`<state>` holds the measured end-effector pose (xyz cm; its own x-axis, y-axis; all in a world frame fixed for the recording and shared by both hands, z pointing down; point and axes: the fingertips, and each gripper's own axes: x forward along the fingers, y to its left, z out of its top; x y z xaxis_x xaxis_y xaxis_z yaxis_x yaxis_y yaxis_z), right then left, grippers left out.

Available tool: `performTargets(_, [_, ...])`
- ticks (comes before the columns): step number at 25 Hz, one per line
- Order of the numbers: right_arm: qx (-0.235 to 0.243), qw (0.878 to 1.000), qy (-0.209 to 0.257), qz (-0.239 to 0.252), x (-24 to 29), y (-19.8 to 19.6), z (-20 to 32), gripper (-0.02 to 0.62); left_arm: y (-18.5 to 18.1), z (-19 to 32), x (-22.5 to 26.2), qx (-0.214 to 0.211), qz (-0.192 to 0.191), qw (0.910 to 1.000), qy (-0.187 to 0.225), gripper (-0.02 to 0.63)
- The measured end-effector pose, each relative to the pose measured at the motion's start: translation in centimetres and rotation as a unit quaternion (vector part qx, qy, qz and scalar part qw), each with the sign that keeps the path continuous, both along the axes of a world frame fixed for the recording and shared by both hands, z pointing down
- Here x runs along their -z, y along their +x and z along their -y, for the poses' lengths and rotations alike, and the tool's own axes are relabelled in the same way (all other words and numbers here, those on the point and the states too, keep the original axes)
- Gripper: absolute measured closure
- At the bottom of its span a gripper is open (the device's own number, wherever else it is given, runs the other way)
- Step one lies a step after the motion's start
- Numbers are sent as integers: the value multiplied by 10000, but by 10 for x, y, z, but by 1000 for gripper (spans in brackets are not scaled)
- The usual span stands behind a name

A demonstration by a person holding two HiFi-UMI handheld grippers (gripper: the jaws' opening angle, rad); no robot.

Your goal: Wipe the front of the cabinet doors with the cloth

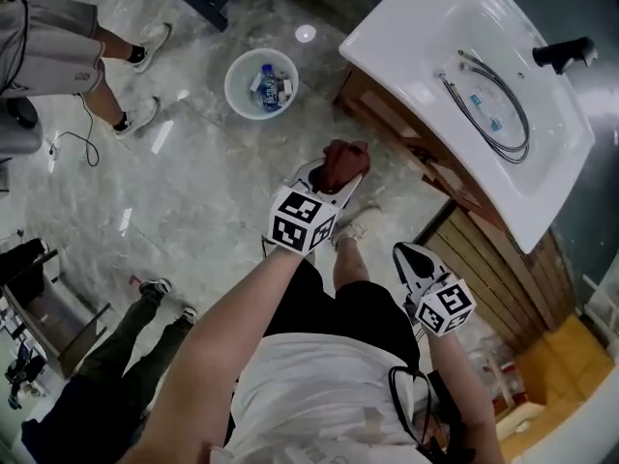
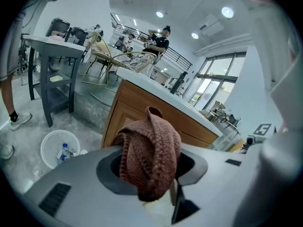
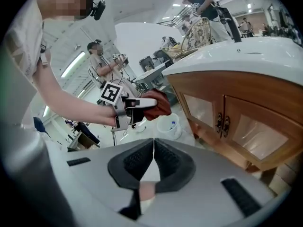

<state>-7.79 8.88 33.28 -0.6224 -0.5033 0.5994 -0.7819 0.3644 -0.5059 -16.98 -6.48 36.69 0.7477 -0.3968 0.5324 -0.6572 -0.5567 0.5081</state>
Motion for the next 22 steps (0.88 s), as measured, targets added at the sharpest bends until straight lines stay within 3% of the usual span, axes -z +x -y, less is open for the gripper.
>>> performTargets(5, [302,9992,-238,-45,-34,-12,-11,581,-7,35,-10,348,-153,9991,162,440])
performTargets(16, [156,9988,-464,-61,-61,-5,-28,581,-10,122,12,923,-480,9910,842,439])
performTargets(22, [205,9988,-446,56,-68,-8,-23,581,1,160,15,1302,-98,9830,1288,439])
